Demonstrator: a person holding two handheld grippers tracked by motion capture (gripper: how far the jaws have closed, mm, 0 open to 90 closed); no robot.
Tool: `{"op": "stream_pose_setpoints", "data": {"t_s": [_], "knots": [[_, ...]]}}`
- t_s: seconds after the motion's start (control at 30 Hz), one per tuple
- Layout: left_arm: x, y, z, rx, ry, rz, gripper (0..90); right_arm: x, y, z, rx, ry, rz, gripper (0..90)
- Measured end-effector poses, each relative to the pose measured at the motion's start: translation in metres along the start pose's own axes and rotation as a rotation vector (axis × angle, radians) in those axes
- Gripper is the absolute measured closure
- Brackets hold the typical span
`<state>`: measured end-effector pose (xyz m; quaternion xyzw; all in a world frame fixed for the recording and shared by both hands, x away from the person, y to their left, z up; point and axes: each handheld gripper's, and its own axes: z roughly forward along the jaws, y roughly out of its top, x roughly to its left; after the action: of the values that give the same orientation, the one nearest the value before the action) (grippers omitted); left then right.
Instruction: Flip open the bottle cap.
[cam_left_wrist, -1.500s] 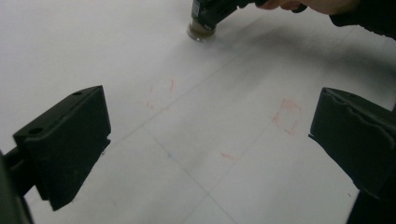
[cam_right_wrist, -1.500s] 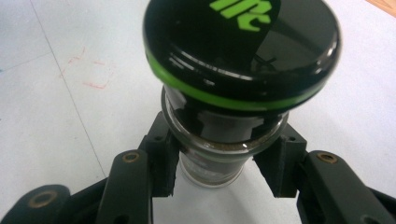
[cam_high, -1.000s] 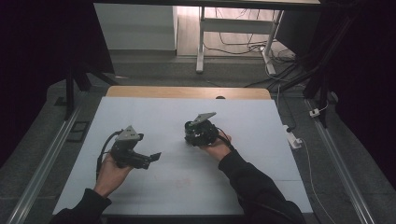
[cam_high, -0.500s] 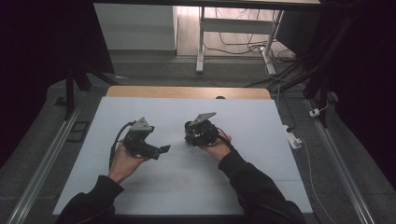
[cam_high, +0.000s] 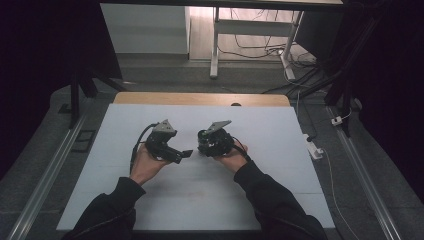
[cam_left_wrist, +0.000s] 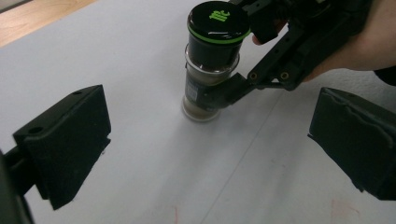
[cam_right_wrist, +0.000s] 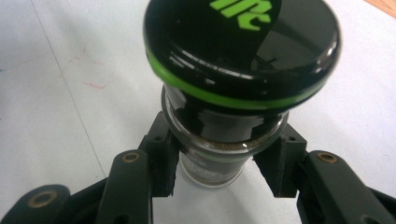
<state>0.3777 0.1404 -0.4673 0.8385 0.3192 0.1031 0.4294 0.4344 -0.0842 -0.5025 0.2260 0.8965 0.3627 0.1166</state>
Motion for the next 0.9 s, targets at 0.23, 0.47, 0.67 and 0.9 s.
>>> {"op": "stream_pose_setpoints", "data": {"t_s": [0.23, 0.47, 0.67, 0.9], "knots": [[0.0, 0.005, 0.018, 0.022, 0.007, 0.024, 4.6, 0.0, 0.0, 0.0, 0.0, -0.001, 0.0, 53.1], [-0.002, 0.008, 0.019, 0.027, 0.024, 0.06, 41.8, 0.0, 0.0, 0.0, 0.0, -0.001, -0.002, 53.1], [-0.007, 0.011, 0.024, 0.037, -0.023, 0.091, 72.6, 0.0, 0.0, 0.0, 0.0, -0.001, -0.001, 53.1], [-0.013, 0.014, 0.032, 0.062, -0.03, 0.11, 88.4, 0.0, 0.0, 0.0, 0.0, -0.001, -0.001, 53.1]]}}
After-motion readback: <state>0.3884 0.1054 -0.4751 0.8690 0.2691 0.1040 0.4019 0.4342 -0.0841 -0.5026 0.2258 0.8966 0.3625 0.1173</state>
